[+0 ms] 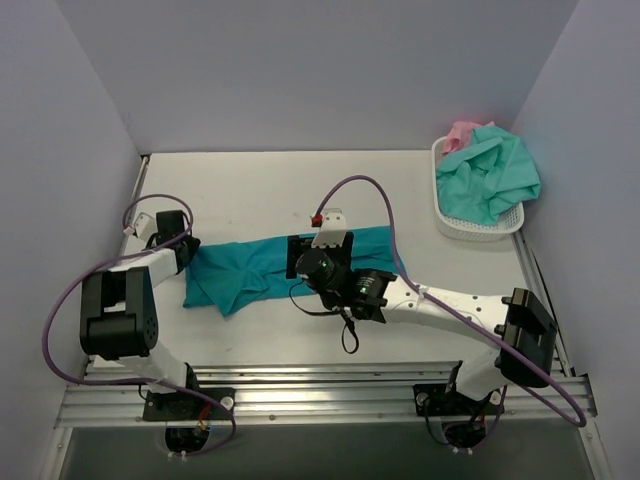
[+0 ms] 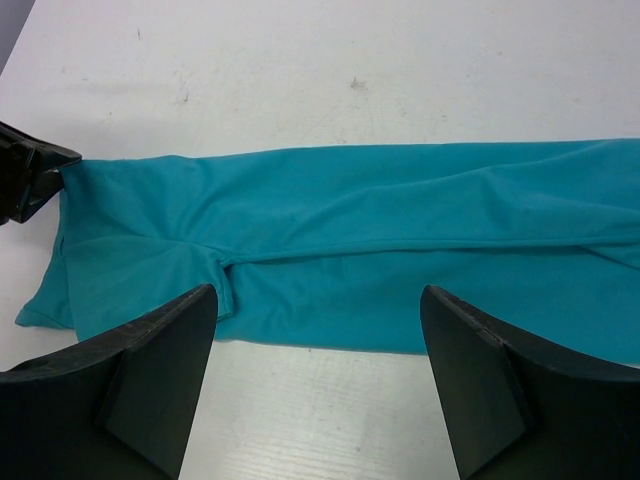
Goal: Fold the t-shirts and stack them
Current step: Rotate the tshirt 90 degrees
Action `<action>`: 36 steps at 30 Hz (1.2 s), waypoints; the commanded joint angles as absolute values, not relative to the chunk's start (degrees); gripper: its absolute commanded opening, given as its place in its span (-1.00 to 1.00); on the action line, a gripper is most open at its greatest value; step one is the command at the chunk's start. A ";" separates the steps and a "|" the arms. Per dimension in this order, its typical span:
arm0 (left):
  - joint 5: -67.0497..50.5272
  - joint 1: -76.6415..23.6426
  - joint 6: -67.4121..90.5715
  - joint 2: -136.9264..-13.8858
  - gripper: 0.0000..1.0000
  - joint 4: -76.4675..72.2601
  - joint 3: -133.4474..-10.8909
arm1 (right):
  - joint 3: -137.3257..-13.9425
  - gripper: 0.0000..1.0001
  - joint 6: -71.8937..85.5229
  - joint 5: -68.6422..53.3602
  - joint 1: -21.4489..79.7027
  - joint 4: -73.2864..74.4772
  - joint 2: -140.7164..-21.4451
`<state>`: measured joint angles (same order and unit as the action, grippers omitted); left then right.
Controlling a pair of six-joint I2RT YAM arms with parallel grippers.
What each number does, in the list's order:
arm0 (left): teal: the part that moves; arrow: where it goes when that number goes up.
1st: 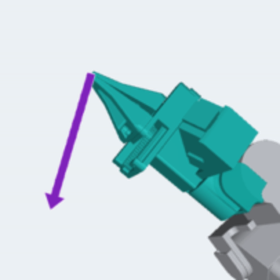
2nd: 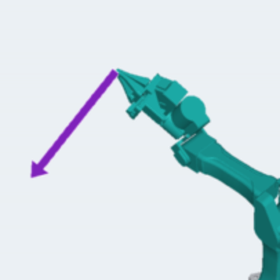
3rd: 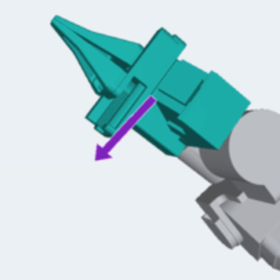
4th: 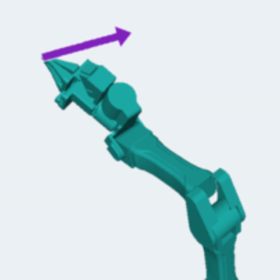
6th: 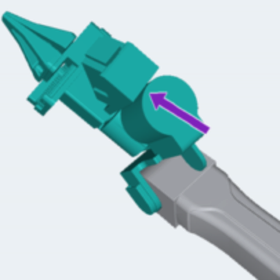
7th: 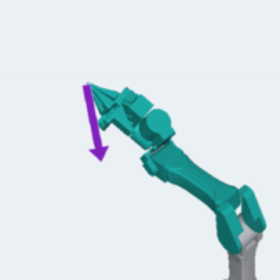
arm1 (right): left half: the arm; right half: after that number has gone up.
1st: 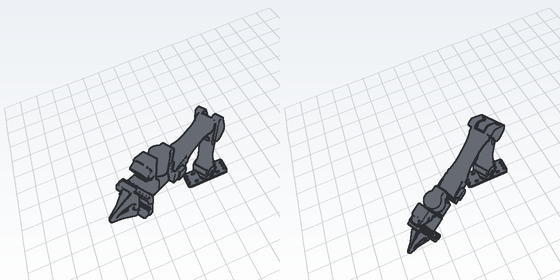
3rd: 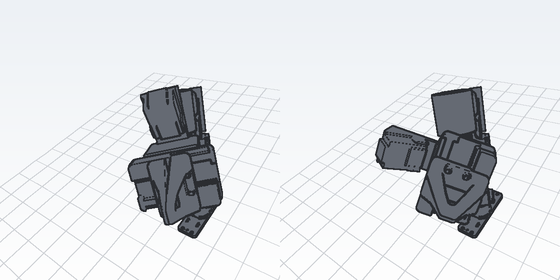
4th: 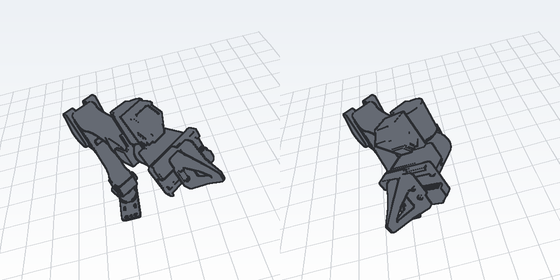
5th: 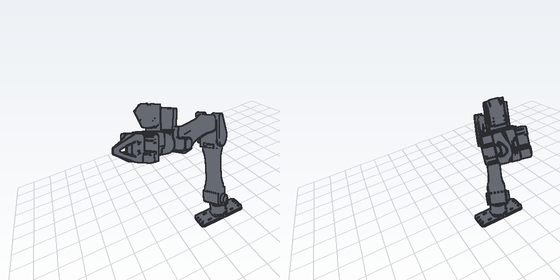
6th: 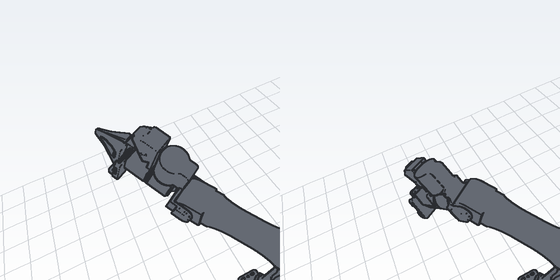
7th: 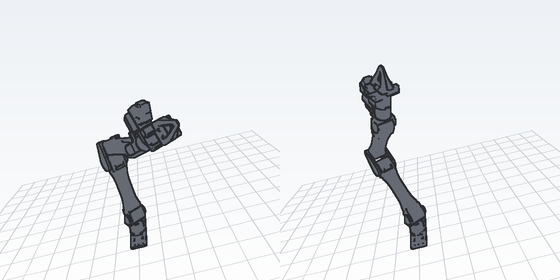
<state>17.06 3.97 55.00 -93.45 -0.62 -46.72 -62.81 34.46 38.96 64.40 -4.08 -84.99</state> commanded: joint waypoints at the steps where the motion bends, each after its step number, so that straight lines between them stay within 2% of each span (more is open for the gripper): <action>1: 16.44 4.31 55.46 -94.57 -0.19 -3.25 -49.65 | -62.40 0.56 34.45 39.73 63.55 -5.10 -85.43; 7: 15.30 4.83 55.46 -97.11 -0.68 -4.48 -51.67 | -62.23 0.55 34.28 39.29 62.14 -5.19 -86.13; 12: 13.63 6.94 55.37 -99.58 -0.94 -4.31 -55.36 | -62.31 0.55 34.10 39.20 60.91 -4.92 -86.04; 19: 9.49 9.40 56.16 -106.78 -0.95 -3.25 -64.94 | -62.31 0.54 33.75 39.02 58.36 -4.92 -85.96; 23: 0.91 11.42 57.48 -113.54 -0.95 -2.82 -74.16 | -61.88 0.54 33.66 38.41 56.78 -5.27 -85.96; 30: -15.81 9.76 60.19 -136.36 -0.93 -1.76 -102.53 | -60.47 0.53 33.66 36.39 54.58 -7.21 -86.75; 36: -22.66 4.23 61.51 -157.27 -0.78 6.32 -138.73 | -59.07 0.51 33.49 34.90 52.83 -8.44 -87.71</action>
<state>-14.50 7.84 59.72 -150.34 2.76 -125.27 -60.36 34.09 35.14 53.84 -6.59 -87.55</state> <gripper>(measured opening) 0.107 0.758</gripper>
